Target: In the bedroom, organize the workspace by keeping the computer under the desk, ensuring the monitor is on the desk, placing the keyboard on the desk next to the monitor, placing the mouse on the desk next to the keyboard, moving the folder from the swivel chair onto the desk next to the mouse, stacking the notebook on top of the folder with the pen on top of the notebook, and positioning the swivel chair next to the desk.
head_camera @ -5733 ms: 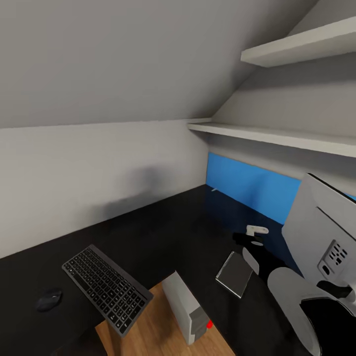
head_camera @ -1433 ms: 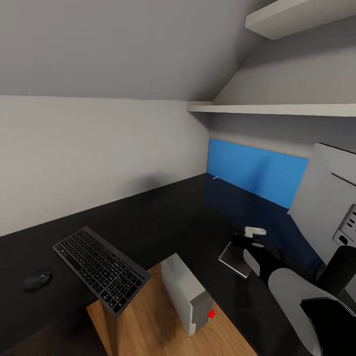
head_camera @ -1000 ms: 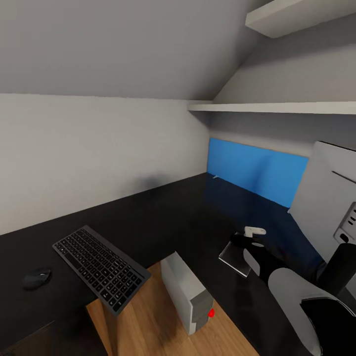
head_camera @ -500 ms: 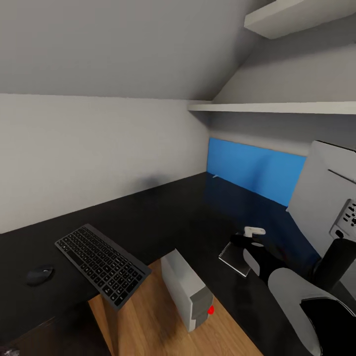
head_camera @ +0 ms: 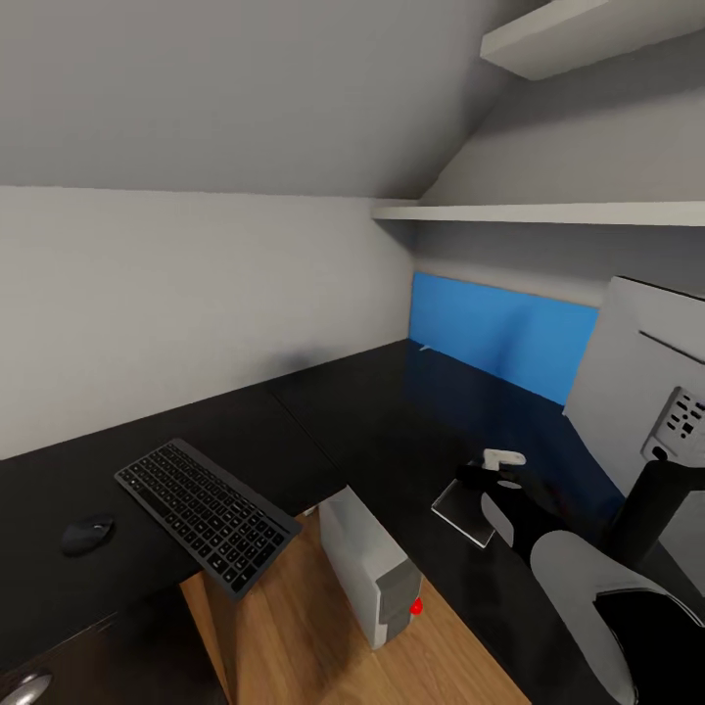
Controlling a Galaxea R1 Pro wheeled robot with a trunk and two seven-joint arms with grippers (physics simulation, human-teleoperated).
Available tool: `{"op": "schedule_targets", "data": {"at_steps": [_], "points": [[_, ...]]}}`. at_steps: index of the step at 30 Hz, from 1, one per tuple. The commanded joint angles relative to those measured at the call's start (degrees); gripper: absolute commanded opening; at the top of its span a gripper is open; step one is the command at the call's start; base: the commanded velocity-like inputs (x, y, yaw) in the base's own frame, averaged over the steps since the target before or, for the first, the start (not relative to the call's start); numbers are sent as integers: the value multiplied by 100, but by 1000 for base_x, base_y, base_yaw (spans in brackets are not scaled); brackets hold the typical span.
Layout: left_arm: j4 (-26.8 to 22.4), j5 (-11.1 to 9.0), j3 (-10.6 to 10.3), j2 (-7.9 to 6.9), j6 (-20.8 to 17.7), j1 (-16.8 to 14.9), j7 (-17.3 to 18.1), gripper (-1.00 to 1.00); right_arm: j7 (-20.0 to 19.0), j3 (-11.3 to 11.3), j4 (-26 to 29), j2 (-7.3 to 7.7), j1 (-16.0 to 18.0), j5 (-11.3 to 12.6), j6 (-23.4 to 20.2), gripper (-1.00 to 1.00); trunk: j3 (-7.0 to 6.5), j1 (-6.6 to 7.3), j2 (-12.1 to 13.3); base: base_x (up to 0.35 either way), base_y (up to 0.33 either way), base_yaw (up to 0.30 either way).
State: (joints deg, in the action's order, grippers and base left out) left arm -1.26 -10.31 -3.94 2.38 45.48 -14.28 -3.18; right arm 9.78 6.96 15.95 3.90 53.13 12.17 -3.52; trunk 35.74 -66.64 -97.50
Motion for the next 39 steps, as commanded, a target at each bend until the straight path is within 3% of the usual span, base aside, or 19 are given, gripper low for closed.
{"op": "schedule_targets", "data": {"at_steps": [1, 11, 22, 39], "points": [[3, -23, -45, 1, 17, -4, -33, 100, 24, 47, -2, 2, -5, 119, -35, 100, 7, 0, -2, -4, 0, 0], [3, -21, -45, 0, 17, -4, -33, 100, 5, 58, -4, -18, -5, 119, -156, 100, 7, 0, -2, -1, 0, 0], [3, -20, -45, 0, 14, -4, -33, 100, -332, 60, -53, -21, -5, 114, -290, 100, 7, 0, -2, 0, 0, 0], [3, -19, -45, 0, 14, -4, -33, 100, -380, 60, -67, -18, -5, 111, -307, 100, 7, 0, -2, 0, 0, 0]]}}
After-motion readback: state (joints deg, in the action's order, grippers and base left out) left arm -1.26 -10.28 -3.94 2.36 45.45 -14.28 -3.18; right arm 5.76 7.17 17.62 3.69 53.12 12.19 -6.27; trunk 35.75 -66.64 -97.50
